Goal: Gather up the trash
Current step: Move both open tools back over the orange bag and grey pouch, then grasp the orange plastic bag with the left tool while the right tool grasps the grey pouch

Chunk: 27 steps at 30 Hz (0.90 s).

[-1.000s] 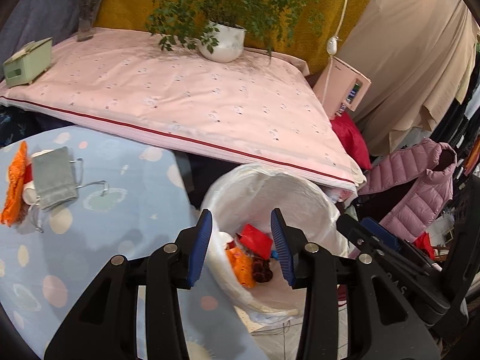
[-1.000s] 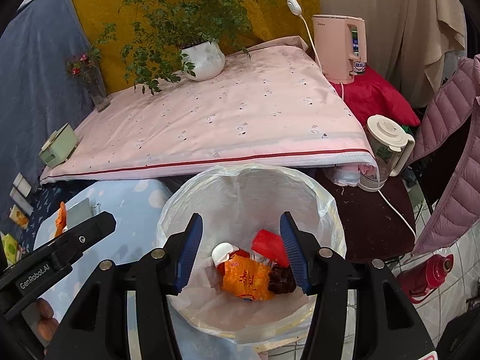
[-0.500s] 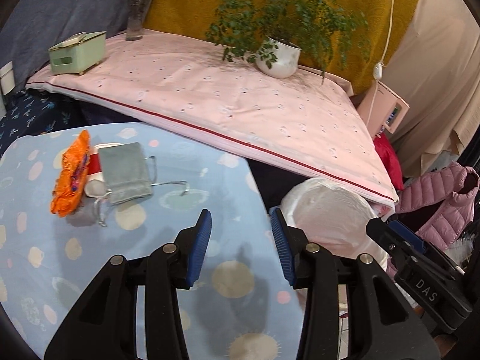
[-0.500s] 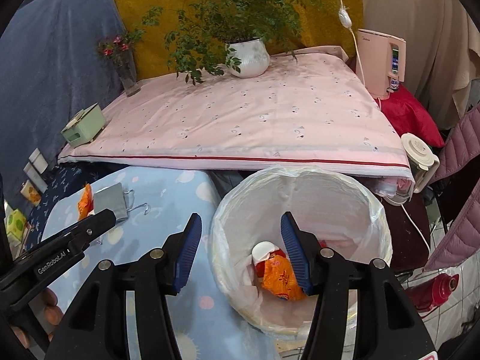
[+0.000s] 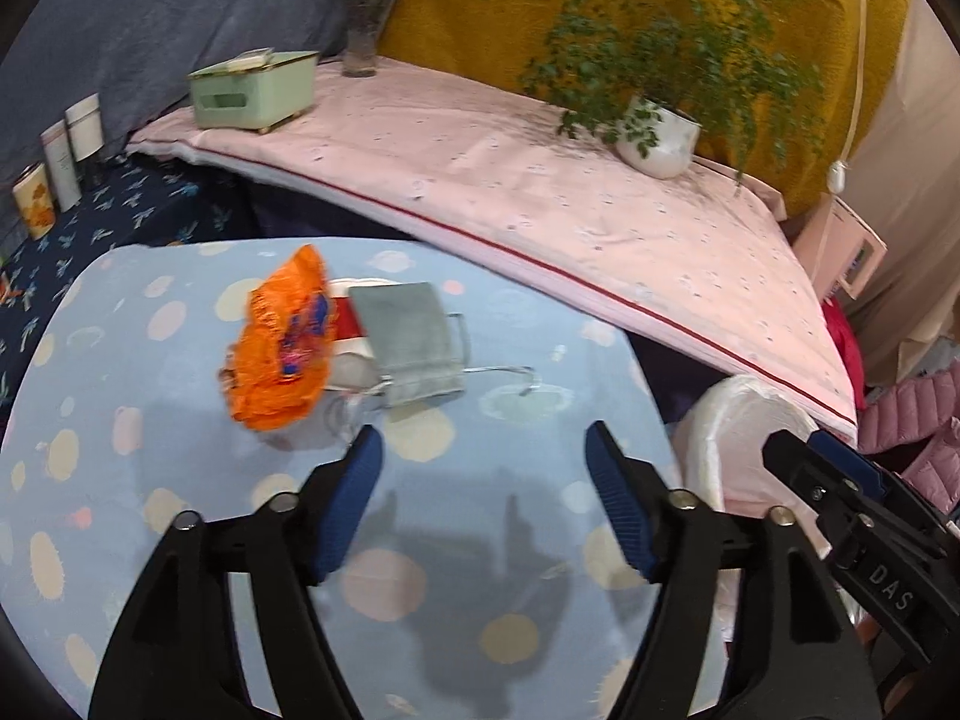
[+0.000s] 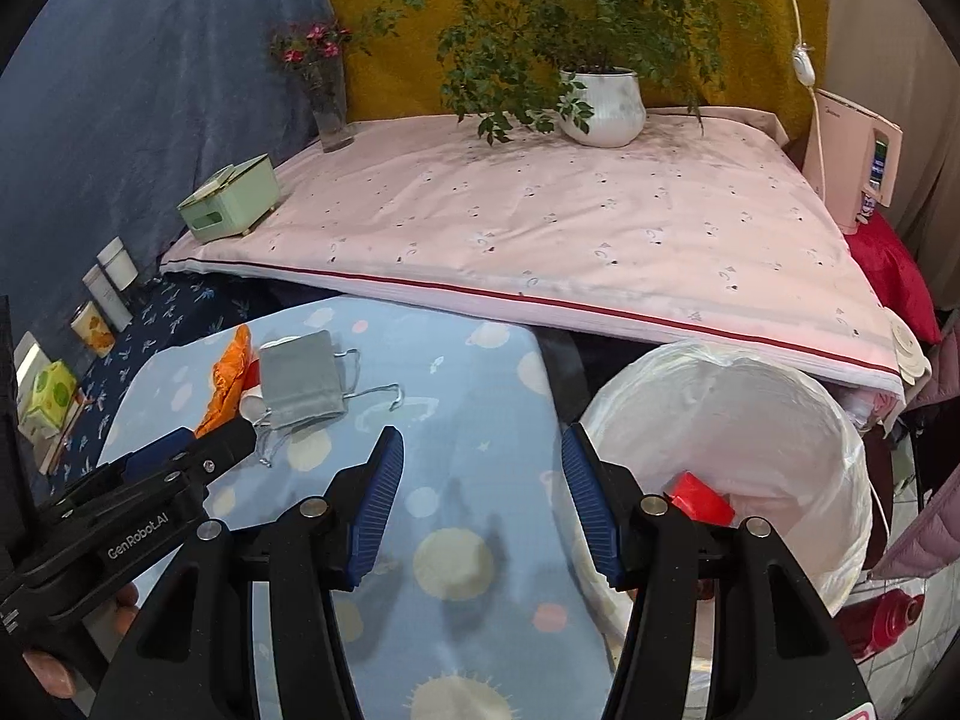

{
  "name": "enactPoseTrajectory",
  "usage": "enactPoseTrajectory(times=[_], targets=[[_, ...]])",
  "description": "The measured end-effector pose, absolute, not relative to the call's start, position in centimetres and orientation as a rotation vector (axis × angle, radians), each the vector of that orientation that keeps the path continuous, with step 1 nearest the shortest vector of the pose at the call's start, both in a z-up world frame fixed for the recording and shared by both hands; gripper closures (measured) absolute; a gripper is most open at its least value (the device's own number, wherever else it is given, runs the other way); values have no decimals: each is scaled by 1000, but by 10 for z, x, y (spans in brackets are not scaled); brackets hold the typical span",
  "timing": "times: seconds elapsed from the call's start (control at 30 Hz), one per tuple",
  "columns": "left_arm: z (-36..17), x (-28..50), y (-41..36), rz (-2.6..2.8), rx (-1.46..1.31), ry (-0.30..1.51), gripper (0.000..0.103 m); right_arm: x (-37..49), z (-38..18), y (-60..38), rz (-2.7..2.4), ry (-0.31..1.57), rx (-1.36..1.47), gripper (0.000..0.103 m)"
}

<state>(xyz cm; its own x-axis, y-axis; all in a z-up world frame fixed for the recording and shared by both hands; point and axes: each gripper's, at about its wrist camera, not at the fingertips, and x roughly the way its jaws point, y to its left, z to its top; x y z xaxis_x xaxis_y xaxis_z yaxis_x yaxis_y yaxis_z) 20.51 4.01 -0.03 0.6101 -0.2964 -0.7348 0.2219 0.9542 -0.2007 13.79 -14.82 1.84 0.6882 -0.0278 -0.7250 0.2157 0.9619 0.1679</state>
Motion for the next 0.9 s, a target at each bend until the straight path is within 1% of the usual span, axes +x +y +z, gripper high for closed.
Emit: enactPoseTrajectory(times=[0.03,0.1,0.13,0.2,0.3,0.6,0.73,0.83,0.9], targets=[[-3,208,49,-279,-101,865,28,142,17,-142,-125,805,242,49],[-8,214,64,-254,-113,878,24,149,15,-130,-106,808,229,44],[-10,217,72,-242,-122,887,23,154,13,-123,-93,812,218,43],[-16,225,87,-214,-139,905,17,165,9,-109,-71,823,197,43],[-24,237,105,-190,-170,925,14,180,1,-91,-37,841,176,43],[-50,281,137,-156,-241,997,14,234,-33,-44,58,896,132,42],[-63,298,138,-184,-273,1035,15,253,-51,-29,80,923,104,41],[-72,308,139,-219,-313,1064,20,265,-63,-22,94,938,87,41],[-79,315,140,-235,-337,1086,31,272,-69,-19,99,943,80,41]])
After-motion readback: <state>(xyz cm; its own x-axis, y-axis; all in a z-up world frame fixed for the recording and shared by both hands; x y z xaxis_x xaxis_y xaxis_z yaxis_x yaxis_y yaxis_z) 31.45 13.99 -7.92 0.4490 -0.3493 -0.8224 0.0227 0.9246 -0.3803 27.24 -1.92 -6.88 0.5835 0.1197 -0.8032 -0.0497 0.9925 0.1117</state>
